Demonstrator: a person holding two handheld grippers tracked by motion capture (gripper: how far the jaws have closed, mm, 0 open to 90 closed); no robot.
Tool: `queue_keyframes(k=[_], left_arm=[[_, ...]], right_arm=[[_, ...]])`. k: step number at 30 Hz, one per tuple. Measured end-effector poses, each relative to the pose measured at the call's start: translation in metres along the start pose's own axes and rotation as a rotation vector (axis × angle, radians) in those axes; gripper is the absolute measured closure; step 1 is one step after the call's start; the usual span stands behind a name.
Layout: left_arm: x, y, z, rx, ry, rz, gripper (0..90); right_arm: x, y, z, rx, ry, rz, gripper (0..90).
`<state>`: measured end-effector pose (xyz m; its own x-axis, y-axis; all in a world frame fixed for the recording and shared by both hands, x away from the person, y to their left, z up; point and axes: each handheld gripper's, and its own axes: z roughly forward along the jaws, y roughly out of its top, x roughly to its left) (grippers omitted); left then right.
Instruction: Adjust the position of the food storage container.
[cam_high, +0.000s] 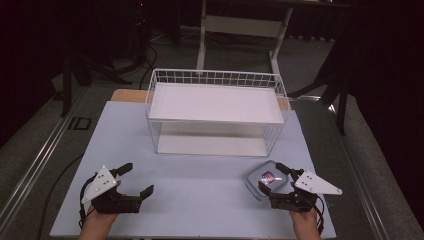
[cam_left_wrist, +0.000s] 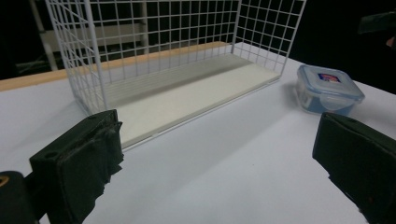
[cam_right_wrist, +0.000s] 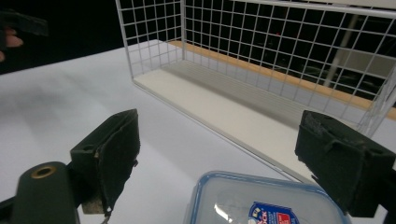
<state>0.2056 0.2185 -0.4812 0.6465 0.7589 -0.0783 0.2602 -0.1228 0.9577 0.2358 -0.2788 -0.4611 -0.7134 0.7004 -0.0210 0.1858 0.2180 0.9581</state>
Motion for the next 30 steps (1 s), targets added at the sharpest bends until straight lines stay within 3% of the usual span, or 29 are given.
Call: queue_keyframes(k=[4, 5, 6, 8, 14, 15, 17, 18, 22, 26, 30], left_arm=[[-0.001, 0.000, 0.001, -0.002, -0.007, 0.011, 2.4], [-0.004, 0.001, 0.003, 0.001, -0.013, 0.027, 2.4], [-0.005, 0.001, 0.003, 0.002, -0.019, 0.030, 2.4], [-0.007, 0.001, 0.004, 0.002, -0.024, 0.036, 2.4], [-0.011, 0.001, 0.004, -0.024, -0.054, 0.048, 2.4], [-0.012, 0.001, 0.005, -0.020, -0.046, 0.051, 2.4], [-0.013, 0.000, 0.006, -0.015, -0.050, 0.054, 2.4], [-0.013, 0.000, 0.007, -0.010, -0.054, 0.057, 2.4], [-0.014, 0.000, 0.009, -0.006, -0.054, 0.063, 2.4], [-0.014, 0.000, 0.009, -0.013, -0.058, 0.055, 2.4], [-0.014, 0.000, 0.008, -0.023, -0.062, 0.048, 2.4]], right_arm=[[0.005, 0.002, 0.000, 0.009, 0.011, -0.023, 13.9], [0.007, 0.003, 0.000, 0.006, 0.021, -0.022, 13.8], [0.014, 0.009, -0.001, -0.011, 0.059, -0.055, 13.8], [0.017, 0.012, -0.002, -0.017, 0.075, -0.063, 13.8], [0.022, 0.024, 0.001, -0.059, 0.120, -0.034, 13.1], [0.020, 0.029, 0.003, -0.074, 0.114, -0.010, 12.6], [0.018, 0.032, 0.004, -0.074, 0.114, -0.005, 12.5], [0.017, 0.035, 0.006, -0.071, 0.091, -0.007, 12.4], [0.010, 0.046, 0.012, -0.046, 0.041, -0.060, 11.6], [-0.004, 0.051, 0.022, -0.014, 0.040, -0.042, 13.7], [-0.023, 0.048, 0.031, 0.018, -0.002, -0.010, 18.8]])
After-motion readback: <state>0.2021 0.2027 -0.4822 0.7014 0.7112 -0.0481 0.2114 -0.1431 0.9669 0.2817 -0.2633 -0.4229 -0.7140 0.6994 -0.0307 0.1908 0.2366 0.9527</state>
